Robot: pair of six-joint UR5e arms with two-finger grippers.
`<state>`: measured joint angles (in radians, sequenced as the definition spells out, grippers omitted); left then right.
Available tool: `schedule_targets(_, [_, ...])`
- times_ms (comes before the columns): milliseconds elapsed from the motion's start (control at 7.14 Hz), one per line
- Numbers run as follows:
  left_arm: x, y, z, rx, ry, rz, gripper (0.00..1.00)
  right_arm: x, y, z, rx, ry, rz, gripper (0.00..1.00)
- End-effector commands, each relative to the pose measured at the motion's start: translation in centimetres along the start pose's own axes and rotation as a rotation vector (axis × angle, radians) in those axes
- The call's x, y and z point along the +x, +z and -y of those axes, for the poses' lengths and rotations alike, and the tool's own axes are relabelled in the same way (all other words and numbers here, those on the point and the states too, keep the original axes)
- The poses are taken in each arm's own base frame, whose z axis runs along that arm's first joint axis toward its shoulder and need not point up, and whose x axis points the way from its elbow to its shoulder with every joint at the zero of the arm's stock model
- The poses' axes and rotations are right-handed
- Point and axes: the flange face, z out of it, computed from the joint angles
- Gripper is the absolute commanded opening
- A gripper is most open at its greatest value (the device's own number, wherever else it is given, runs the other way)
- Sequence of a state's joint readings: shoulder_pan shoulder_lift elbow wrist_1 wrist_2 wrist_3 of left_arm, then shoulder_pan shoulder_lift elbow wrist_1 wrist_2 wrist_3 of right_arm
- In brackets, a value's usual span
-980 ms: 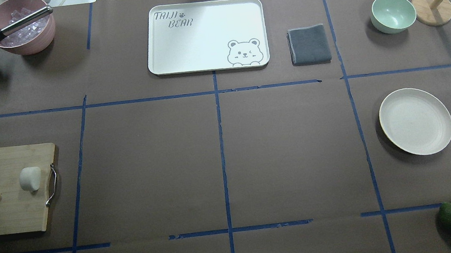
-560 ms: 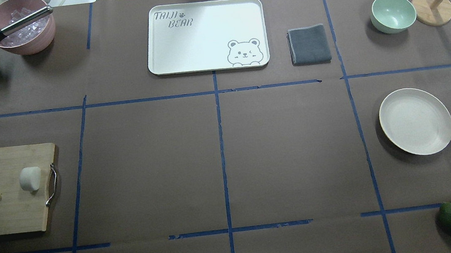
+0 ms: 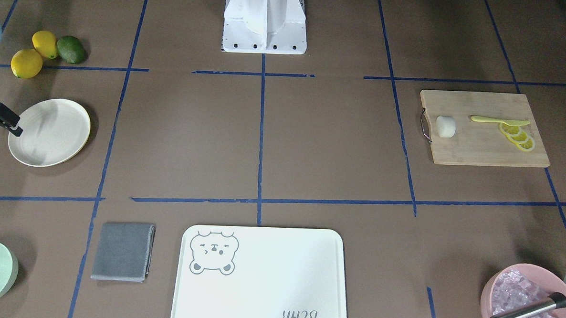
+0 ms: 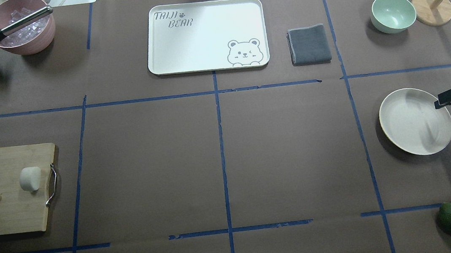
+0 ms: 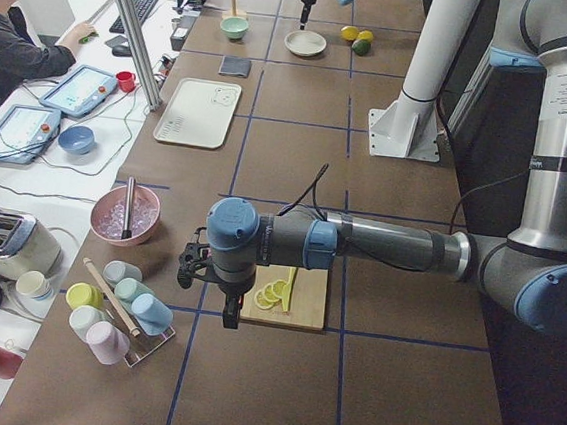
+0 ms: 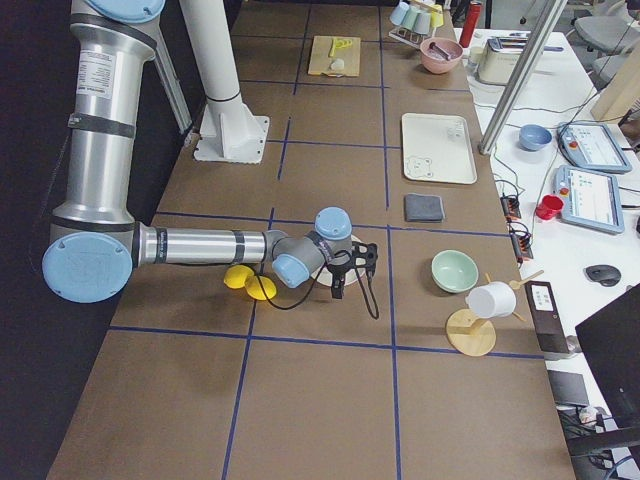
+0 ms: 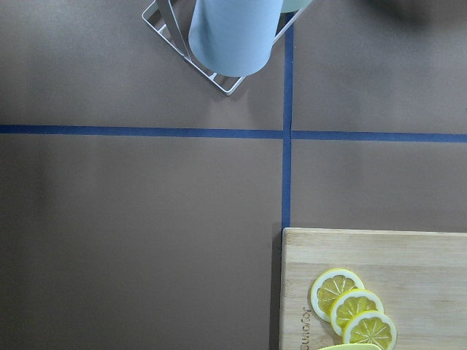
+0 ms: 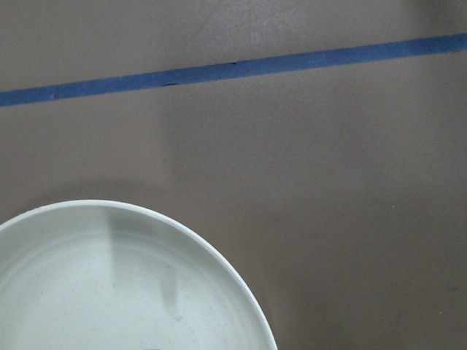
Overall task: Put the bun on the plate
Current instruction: 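Reach the right gripper to the white plate's rim and grasp it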
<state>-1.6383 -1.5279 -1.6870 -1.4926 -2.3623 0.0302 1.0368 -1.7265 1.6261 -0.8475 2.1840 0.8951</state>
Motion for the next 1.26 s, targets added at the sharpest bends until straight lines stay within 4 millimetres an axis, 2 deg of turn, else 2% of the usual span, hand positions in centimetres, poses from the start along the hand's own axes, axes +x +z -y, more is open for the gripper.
schedule_targets(0, [0.0,0.0,0.0,-0.001,0.0,0.0,1.0,0.6,0.6,-0.7,-0.015,0.004,-0.012,0.97])
schedule_targets(280, [0.0,0.0,0.1,0.0,0.004,0.0,1.0,1.3,1.0,-1.5,-0.037,0.001,-0.018,0.96])
schedule_targets(560, [0.0,0.0,0.1,0.0,0.004,0.0,1.0,1.7,1.4,-2.2,-0.051,0.001,-0.027,0.89])
schedule_targets(840, [0.0,0.0,0.1,0.001,0.005,0.0,1.0,1.4,1.7,-2.5,-0.061,-0.007,-0.026,0.75])
schedule_targets(1120, [0.1,-0.1,0.2,0.002,0.007,0.0,1.0,1.3,1.9,-2.6,-0.066,-0.009,-0.025,0.53])
